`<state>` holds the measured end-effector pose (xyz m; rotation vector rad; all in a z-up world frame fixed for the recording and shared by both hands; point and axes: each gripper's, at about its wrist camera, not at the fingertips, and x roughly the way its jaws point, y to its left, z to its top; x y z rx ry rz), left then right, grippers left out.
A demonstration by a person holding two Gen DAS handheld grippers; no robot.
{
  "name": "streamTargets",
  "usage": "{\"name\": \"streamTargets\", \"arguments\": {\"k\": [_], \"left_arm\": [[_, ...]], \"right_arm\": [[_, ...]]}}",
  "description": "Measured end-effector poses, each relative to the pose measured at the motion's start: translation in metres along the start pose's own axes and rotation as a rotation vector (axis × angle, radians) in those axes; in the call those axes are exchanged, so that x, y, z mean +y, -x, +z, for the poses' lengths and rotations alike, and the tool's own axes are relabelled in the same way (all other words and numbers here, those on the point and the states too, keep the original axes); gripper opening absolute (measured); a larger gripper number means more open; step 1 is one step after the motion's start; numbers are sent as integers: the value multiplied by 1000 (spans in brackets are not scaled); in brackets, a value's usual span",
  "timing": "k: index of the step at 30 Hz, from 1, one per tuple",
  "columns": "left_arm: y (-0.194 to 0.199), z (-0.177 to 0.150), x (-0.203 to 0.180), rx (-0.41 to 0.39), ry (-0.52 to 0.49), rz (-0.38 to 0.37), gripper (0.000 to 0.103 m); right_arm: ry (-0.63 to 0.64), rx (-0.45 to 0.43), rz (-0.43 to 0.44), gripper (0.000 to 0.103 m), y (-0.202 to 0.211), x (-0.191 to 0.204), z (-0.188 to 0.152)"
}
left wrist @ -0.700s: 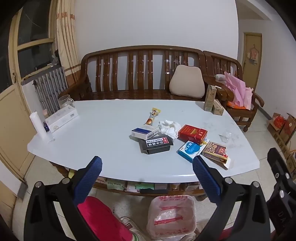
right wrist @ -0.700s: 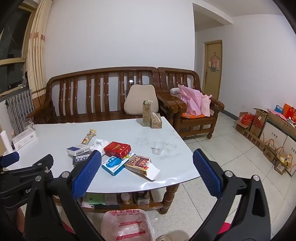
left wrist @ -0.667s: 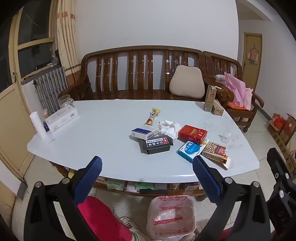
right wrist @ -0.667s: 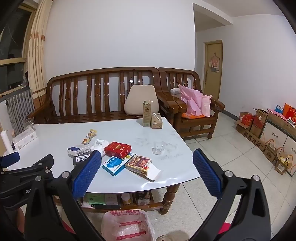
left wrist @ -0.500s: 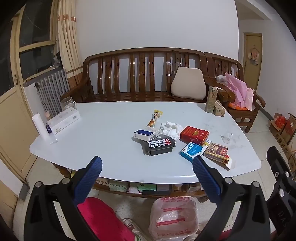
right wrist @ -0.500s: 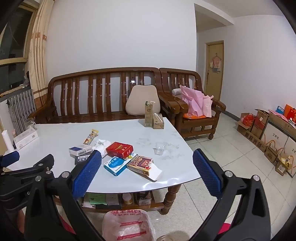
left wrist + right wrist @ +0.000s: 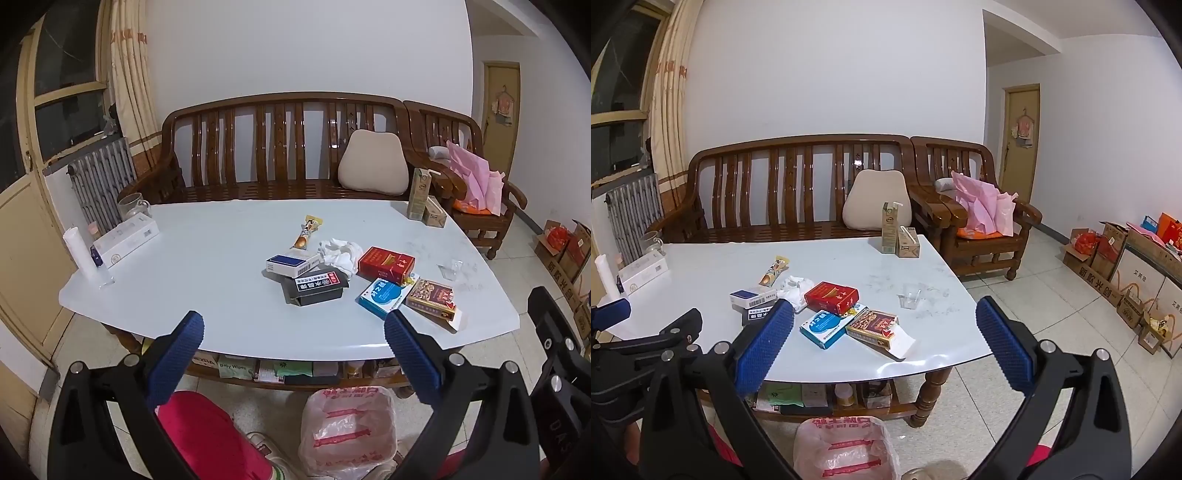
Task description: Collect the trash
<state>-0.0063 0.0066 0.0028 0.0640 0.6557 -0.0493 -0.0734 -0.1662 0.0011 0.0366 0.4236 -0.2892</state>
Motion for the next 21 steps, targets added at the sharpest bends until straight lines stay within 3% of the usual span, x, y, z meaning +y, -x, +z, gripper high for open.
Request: {"name": "streamTargets", "arguments": {"k": [21], "left_arm": [[-2,-5,5,22,20,-5,96]], "right_arm": [[12,-2,2,97,5,5,-2]]}}
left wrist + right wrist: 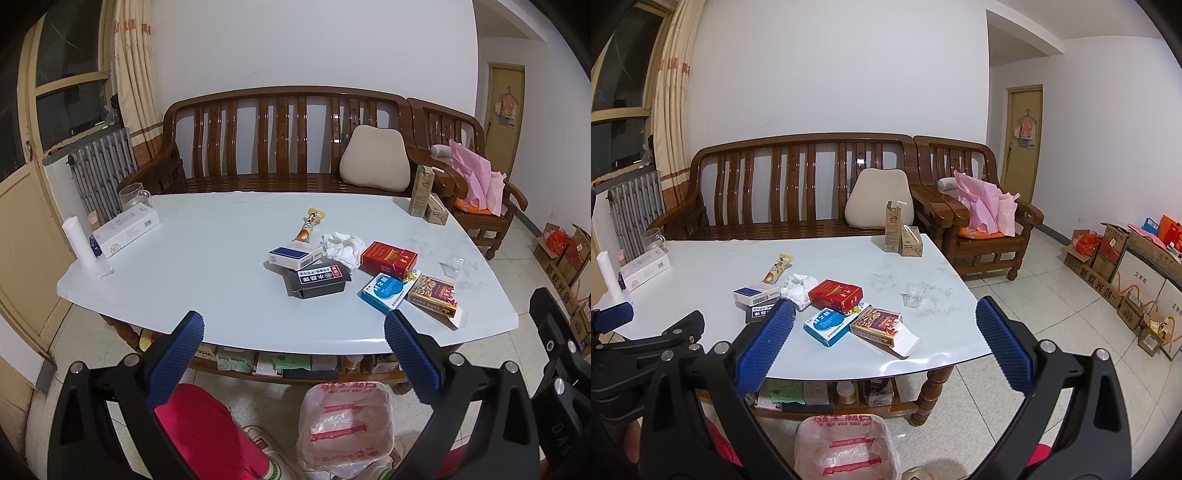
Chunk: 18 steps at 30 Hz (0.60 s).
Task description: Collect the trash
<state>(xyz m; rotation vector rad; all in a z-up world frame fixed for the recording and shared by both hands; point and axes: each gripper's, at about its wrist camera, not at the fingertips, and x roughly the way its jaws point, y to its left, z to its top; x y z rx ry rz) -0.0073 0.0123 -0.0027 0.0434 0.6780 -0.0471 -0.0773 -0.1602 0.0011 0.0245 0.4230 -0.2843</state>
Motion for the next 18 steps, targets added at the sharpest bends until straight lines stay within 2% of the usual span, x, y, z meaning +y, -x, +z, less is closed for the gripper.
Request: {"name": "streamTargets", "arguments": {"k": [18], "left_arm": [[0,-1,3,5,-4,-1,96]], "right_arm": [[3,6,3,97,0,5,-2]]}}
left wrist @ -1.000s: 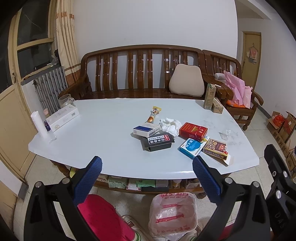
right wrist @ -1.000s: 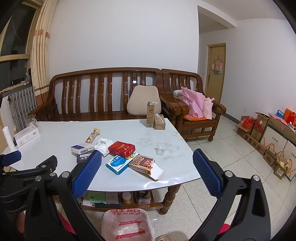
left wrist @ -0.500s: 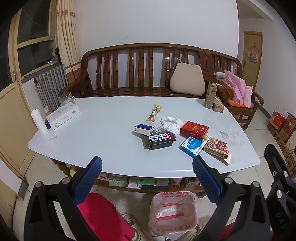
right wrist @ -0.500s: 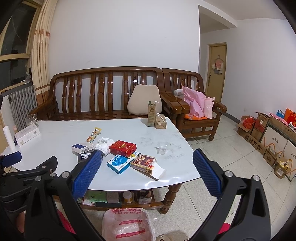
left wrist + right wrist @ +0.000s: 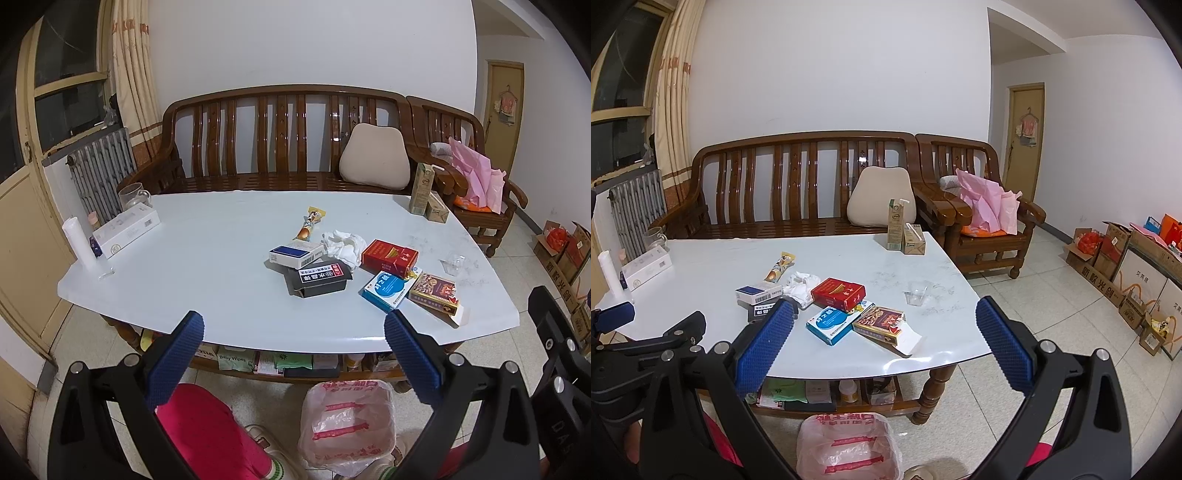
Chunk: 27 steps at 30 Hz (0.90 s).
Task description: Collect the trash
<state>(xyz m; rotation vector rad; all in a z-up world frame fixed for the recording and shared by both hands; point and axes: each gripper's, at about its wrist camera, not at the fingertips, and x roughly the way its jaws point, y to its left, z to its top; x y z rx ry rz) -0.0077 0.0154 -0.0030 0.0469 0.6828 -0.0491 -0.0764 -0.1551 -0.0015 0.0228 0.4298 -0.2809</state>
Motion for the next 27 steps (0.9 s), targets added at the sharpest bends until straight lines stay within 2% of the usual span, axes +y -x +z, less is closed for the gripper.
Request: {"name": "streamTargets", "arguments": {"k": [27], "left_arm": [[-7,1,4,22,10,-15,96]], "right_arm": [[3,19,20,97,-4,10,-2]]}}
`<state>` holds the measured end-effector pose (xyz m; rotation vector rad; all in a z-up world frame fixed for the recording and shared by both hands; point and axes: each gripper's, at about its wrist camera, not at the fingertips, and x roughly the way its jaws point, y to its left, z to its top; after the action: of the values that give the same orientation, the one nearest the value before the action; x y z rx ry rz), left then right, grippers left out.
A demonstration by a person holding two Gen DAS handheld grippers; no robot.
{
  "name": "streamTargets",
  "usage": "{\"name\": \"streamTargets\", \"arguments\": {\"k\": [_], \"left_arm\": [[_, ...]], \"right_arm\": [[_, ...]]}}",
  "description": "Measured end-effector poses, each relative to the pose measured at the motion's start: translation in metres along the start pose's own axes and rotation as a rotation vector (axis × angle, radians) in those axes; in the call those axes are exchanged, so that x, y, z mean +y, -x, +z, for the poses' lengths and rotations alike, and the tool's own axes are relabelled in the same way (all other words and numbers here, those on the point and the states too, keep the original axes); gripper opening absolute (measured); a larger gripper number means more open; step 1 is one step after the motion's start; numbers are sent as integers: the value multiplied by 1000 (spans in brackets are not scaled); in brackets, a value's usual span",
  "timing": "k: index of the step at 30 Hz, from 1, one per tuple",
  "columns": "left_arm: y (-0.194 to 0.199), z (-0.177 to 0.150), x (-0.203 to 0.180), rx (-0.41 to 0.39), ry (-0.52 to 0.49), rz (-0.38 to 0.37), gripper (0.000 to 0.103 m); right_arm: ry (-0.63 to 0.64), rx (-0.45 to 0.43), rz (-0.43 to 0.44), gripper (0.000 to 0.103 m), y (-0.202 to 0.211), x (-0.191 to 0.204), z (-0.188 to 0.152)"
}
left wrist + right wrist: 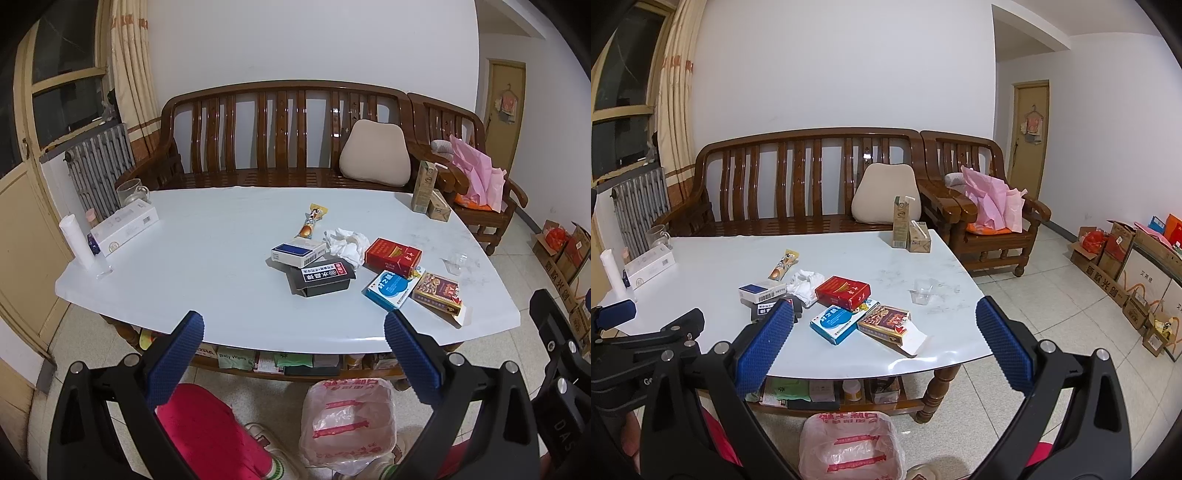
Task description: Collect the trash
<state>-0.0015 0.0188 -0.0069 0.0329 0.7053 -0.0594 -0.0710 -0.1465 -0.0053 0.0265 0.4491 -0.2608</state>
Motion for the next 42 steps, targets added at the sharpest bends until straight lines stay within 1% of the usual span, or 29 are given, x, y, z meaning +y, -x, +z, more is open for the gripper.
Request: {"name": "streamTargets", "arguments": {"k": [2,5,7,8,10,13,16,18,20,21,23,25,27,30,32,35,37,38,42], "left_arm": [[-4,1,1,13,0,-7,96],[-13,5,-1,44,-28,-20,96],[-20,6,-2,63,-58,-67,96],[-24,8,-2,80,-68,-91,96],[-33,13,-2,122,-89,-112,96],[-44,24,5,170,-115,-124,96],[-51,39,14,178,-153,-117,96],[-57,53,22,192,-181,-129,96],[-64,65,28,219,-180,-153,96],[-69,73,32,240,-170,-174,96],[-82,90,36,286,-159,-215,96],[-94,102,35,320,-160,-230,96],[-108,115,30,353,-188,-236,96],[-126,131,24,388,-203,-234,96],[-142,142,18,427,-217,-237,96],[-165,154,9,480,-254,-220,96],[-176,158,3,504,-284,-217,96],[-182,161,-1,512,-296,-210,96],[-209,169,-14,566,-342,-216,96]], "right_arm": [[3,7,3,97,-5,-2,1],[10,20,12,97,-15,-6,5],[12,26,15,97,-19,-7,5],[14,26,28,97,-22,-8,6],[16,28,68,97,-29,-13,6],[34,35,114,97,-41,-23,11],[40,51,141,97,-59,-41,16],[17,56,156,97,-71,-59,22],[21,70,136,97,-82,-72,29],[31,83,100,97,-90,-81,35],[45,109,101,97,-102,-96,47],[46,128,103,97,-111,-111,63],[58,126,74,97,-116,-123,80],[118,132,64,97,-123,-128,99],[168,169,97,97,-135,-128,111],[169,242,157,97,-156,-130,120],[190,292,167,97,-171,-126,124],[201,303,185,97,-177,-122,124],[223,346,198,97,-201,-109,126]]}}
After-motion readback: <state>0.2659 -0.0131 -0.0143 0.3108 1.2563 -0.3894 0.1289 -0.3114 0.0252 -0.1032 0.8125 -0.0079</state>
